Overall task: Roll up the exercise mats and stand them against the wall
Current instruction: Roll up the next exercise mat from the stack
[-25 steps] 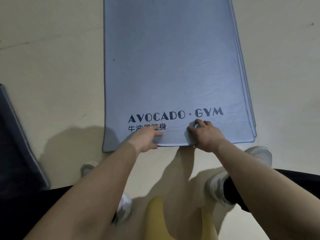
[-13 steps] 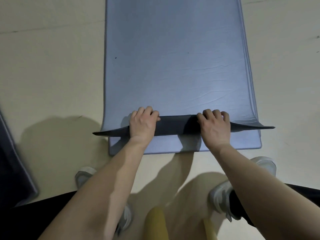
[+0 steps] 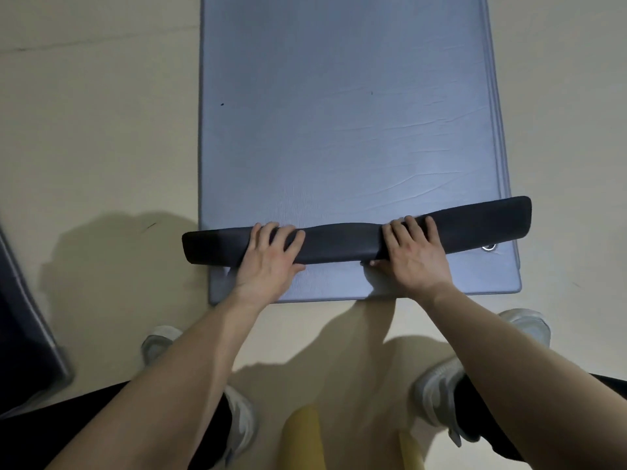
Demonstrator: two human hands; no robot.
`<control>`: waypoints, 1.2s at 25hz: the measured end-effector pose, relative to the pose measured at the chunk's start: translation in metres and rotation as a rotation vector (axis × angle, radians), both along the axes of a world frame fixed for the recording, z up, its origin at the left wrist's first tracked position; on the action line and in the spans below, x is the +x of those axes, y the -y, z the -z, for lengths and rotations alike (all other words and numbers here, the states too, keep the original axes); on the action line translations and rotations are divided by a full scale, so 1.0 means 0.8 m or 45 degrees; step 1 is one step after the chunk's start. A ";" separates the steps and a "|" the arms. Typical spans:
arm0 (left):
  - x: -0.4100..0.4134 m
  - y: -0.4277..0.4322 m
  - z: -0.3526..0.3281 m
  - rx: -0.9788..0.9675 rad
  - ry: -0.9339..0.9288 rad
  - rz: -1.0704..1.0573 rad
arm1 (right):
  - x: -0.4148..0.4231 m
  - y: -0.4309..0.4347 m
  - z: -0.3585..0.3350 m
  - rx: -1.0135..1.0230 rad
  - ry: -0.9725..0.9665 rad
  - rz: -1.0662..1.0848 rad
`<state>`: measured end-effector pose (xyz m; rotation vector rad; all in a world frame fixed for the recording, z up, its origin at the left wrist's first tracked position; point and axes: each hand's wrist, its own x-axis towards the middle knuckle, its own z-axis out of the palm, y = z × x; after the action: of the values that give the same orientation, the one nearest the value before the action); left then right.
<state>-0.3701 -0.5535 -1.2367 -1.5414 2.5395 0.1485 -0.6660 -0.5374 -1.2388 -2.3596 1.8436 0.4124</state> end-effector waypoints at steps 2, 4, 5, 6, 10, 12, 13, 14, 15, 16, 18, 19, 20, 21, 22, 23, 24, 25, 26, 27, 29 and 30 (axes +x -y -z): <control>0.005 0.007 -0.010 -0.021 -0.097 0.009 | -0.009 0.017 -0.021 0.048 0.086 -0.002; 0.002 0.019 -0.036 0.014 -0.226 -0.104 | -0.006 0.037 -0.054 0.111 0.112 0.086; -0.001 0.031 -0.053 0.079 -0.247 -0.202 | -0.005 0.046 -0.071 0.118 0.114 0.127; -0.003 0.046 -0.069 0.169 -0.216 -0.277 | -0.005 0.058 -0.084 0.144 0.119 0.157; -0.005 0.102 -0.100 0.514 -0.015 -0.300 | -0.006 0.101 -0.107 0.484 0.224 0.311; -0.007 0.123 -0.090 0.678 -0.004 -0.360 | 0.002 0.093 -0.095 0.278 0.299 0.334; -0.009 0.133 -0.081 0.735 0.027 -0.378 | 0.008 0.077 -0.083 0.056 0.311 0.315; -0.012 0.142 -0.071 0.750 0.069 -0.388 | 0.013 0.057 -0.071 -0.103 0.268 0.267; -0.014 0.149 -0.062 0.675 0.108 -0.373 | 0.016 0.038 -0.061 -0.176 0.211 0.199; -0.018 0.153 -0.055 0.525 0.132 -0.362 | 0.014 0.027 -0.053 -0.152 0.144 0.136; -0.032 0.140 -0.046 0.043 0.043 -0.406 | 0.005 0.036 -0.039 0.024 0.011 0.074; -0.039 0.124 -0.041 -0.155 -0.083 -0.432 | 0.002 0.052 -0.036 0.091 -0.021 0.069; -0.043 0.107 -0.036 -0.260 -0.225 -0.438 | 0.000 0.073 -0.036 0.152 -0.041 0.079; -0.043 0.092 -0.029 -0.248 -0.282 -0.406 | 0.001 0.094 -0.036 0.180 -0.033 0.077; -0.037 0.083 -0.022 -0.145 -0.223 -0.320 | 0.002 0.114 -0.035 0.206 -0.011 0.061; -0.029 0.083 -0.016 -0.015 -0.113 -0.220 | 0.002 0.127 -0.033 0.216 0.009 0.033; -0.020 0.092 -0.013 0.083 -0.051 -0.149 | 0.000 0.134 -0.028 0.199 0.024 0.011; -0.013 0.107 -0.013 0.160 -0.067 -0.125 | -0.004 0.135 -0.023 0.137 0.039 -0.006; -0.007 0.122 -0.014 0.204 -0.141 -0.132 | -0.009 0.131 -0.017 0.024 0.041 -0.017; -0.006 0.134 -0.019 0.230 -0.212 -0.134 | -0.013 0.122 -0.012 -0.100 0.030 -0.030; -0.008 0.149 -0.034 0.302 -0.231 -0.129 | -0.016 0.109 -0.013 -0.188 0.029 -0.051; -0.010 0.153 -0.044 0.357 -0.227 -0.142 | -0.015 0.111 -0.022 -0.146 0.046 -0.045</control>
<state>-0.3785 -0.6756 -1.2019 -1.6180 2.4273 0.6535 -0.6782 -0.6266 -1.2212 -2.4594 1.8593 0.2730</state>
